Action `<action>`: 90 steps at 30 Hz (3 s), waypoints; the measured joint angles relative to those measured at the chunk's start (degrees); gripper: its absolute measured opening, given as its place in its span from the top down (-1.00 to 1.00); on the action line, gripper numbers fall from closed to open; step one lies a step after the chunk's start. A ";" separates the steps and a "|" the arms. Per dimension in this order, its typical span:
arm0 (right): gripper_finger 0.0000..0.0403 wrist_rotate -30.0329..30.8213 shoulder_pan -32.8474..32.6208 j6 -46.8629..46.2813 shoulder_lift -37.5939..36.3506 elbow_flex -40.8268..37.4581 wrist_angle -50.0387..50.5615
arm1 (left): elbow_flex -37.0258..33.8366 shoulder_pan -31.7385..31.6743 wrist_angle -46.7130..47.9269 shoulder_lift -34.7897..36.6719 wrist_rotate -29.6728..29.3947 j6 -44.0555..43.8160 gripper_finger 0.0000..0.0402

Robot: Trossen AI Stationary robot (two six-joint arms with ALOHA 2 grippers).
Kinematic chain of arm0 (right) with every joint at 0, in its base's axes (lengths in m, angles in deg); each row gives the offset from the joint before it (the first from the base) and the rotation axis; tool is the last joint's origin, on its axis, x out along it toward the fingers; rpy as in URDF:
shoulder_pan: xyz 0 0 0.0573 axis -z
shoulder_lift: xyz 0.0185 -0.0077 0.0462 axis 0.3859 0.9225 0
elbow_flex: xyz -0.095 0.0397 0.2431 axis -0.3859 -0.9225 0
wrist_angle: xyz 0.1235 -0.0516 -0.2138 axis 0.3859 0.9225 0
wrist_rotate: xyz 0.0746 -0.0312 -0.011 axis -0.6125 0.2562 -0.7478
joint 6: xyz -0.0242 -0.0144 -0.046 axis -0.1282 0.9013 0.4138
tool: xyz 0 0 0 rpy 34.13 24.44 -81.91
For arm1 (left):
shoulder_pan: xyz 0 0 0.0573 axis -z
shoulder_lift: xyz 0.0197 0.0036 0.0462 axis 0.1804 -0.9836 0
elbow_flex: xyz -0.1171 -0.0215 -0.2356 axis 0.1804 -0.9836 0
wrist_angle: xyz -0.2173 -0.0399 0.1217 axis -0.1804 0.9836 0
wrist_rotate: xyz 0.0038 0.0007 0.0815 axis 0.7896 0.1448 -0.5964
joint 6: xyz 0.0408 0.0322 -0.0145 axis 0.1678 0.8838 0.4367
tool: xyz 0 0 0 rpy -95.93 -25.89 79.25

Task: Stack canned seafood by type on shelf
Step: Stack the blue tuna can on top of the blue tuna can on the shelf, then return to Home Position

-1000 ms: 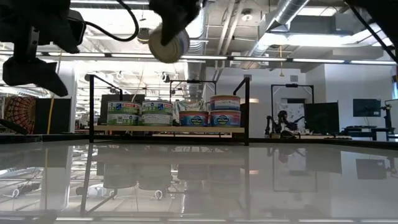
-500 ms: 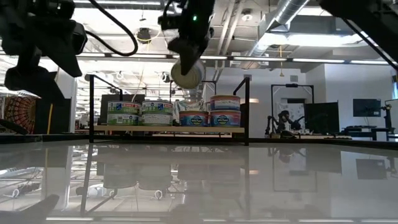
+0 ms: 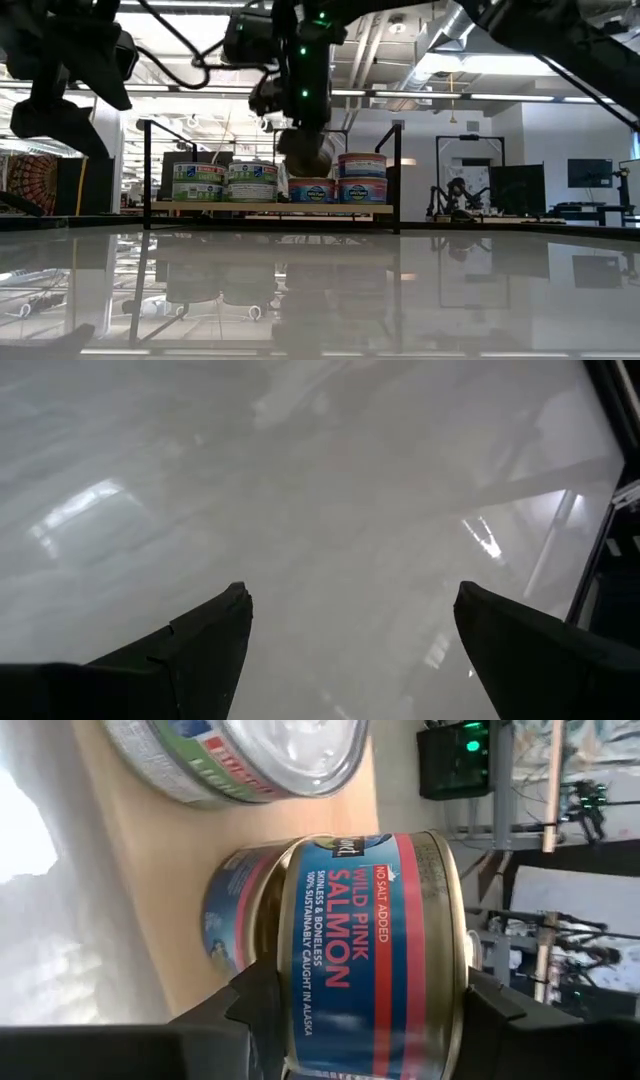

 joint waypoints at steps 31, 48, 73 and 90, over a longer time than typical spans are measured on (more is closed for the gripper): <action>-0.48 -2.66 2.46 -1.46 0.67 0.00 -1.79 | 0.00 0.00 3.68 2.33 -1.95 0.70 -0.66; -0.45 -10.12 2.33 -1.63 0.64 0.02 -0.48 | 0.00 0.00 3.61 2.33 -1.14 -0.04 -0.66; -0.44 -14.11 1.08 -3.14 -0.95 1.52 3.67 | 0.00 0.00 3.57 2.33 -1.10 -0.04 -0.66; -0.44 -25.79 -6.70 -19.18 -11.77 -0.55 6.60 | 0.02 0.00 8.77 2.31 -1.37 9.19 -0.66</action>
